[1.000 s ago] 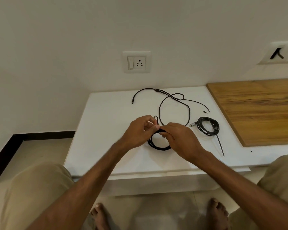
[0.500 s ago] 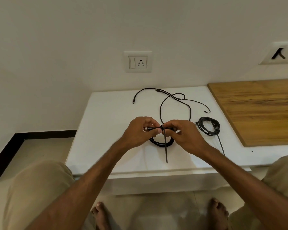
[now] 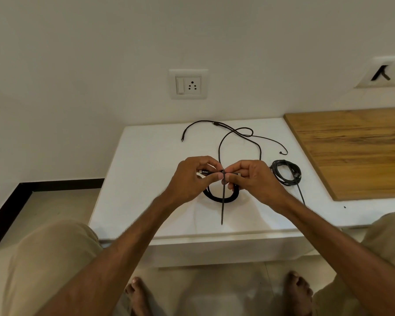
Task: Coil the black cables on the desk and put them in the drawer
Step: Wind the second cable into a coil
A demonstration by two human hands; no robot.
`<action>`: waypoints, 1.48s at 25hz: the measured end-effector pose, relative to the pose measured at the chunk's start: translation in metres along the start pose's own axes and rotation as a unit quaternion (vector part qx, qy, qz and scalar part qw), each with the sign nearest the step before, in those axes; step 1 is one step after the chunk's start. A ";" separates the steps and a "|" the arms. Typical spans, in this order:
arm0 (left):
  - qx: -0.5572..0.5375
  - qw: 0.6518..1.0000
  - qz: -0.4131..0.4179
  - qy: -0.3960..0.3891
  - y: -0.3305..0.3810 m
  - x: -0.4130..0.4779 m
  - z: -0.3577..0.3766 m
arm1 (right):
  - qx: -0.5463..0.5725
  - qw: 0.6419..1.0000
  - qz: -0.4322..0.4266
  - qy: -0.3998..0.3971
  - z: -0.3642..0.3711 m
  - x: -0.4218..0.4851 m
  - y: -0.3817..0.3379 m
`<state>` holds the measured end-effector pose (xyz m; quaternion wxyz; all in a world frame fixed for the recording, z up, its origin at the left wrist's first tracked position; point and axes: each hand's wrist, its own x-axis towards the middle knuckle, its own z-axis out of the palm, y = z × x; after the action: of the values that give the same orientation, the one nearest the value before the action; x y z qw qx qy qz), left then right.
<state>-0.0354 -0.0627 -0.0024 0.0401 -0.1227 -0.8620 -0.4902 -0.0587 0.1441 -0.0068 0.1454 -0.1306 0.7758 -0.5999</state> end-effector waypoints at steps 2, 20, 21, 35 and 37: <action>0.017 1.000 0.024 -0.006 0.002 -0.003 -0.001 | 0.024 0.999 0.021 -0.011 -0.001 -0.001 -0.001; 0.257 0.941 0.212 0.054 0.000 -0.006 0.015 | -0.169 0.981 -0.085 0.042 0.004 -0.001 0.001; 0.277 0.936 0.213 0.052 -0.002 -0.006 0.017 | -0.179 0.978 -0.091 0.048 0.005 -0.001 0.002; 0.202 0.973 0.106 0.027 0.003 -0.003 0.020 | -0.184 0.975 -0.116 0.053 0.005 -0.001 0.010; 0.171 0.980 0.103 -0.002 0.001 -0.002 0.012 | -0.162 0.981 -0.097 0.051 0.003 0.000 0.011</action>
<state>-0.0325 -0.0521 -0.0086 0.1088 -0.2031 -0.9160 -0.3284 -0.0575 0.1443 -0.0185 0.0238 -0.1961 0.8530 -0.4831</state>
